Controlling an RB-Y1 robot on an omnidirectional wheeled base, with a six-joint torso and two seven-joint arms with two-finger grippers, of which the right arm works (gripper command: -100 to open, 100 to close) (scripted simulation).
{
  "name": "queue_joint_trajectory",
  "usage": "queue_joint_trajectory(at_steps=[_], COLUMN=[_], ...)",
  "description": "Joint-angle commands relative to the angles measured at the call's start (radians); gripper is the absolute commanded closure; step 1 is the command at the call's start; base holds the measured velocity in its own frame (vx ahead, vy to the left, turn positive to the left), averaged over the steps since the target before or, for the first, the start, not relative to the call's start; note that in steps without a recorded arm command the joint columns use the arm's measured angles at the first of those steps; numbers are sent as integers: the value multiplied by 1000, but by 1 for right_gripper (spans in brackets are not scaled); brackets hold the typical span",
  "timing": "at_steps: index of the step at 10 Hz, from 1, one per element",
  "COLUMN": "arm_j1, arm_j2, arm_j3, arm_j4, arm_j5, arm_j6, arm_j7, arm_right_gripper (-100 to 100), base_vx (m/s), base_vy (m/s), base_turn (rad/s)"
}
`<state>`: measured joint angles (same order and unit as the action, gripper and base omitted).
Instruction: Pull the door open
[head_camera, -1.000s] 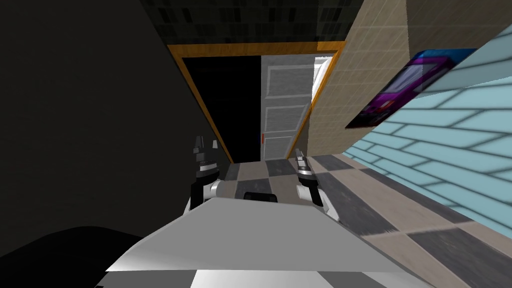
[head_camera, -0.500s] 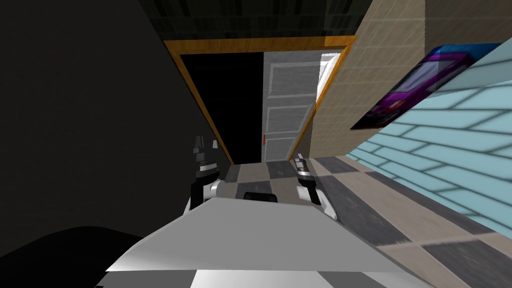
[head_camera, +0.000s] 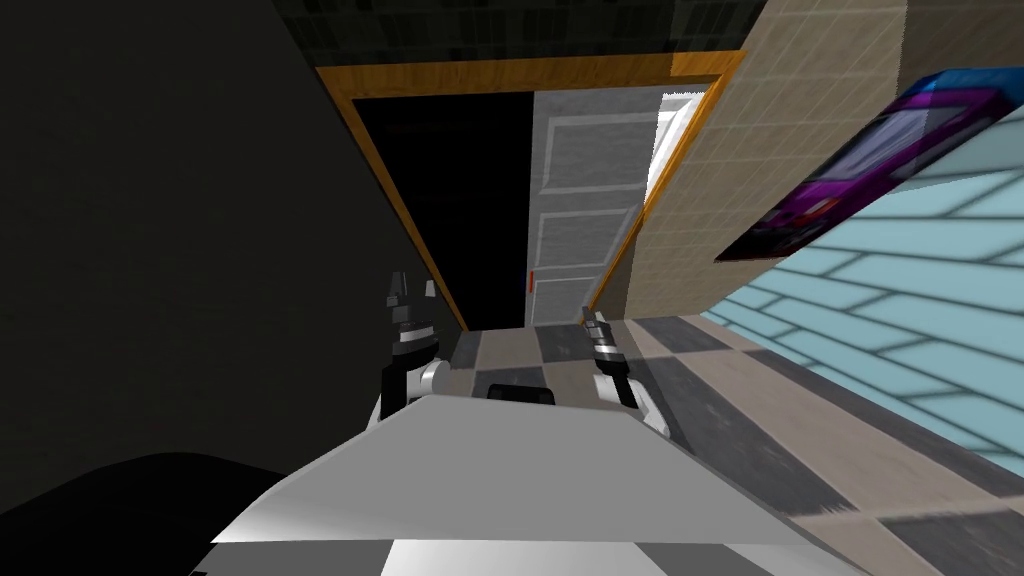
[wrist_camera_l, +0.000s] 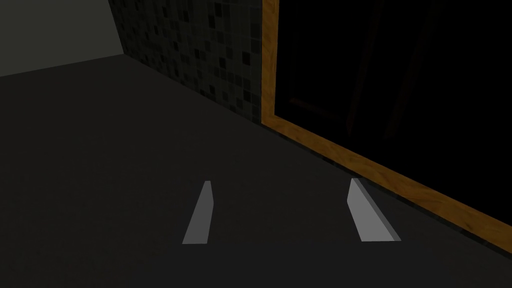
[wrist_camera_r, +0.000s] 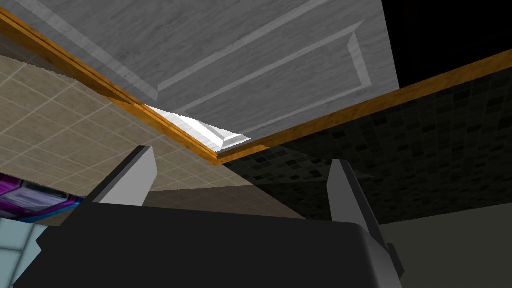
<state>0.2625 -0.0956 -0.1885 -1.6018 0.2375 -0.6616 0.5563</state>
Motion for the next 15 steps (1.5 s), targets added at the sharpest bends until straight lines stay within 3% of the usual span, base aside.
queue_joint_trajectory(at_steps=[1,15], arm_j1=[-9,-112], arm_j2=[-3,-2], arm_j3=[-10,-90], arm_j4=[35,373], arm_j5=[14,133], arm_j6=[-7,-80], arm_j7=[30,275], arm_right_gripper=[-100,-100], base_vx=[95,101], base_vy=[33,29], base_turn=[25,24])
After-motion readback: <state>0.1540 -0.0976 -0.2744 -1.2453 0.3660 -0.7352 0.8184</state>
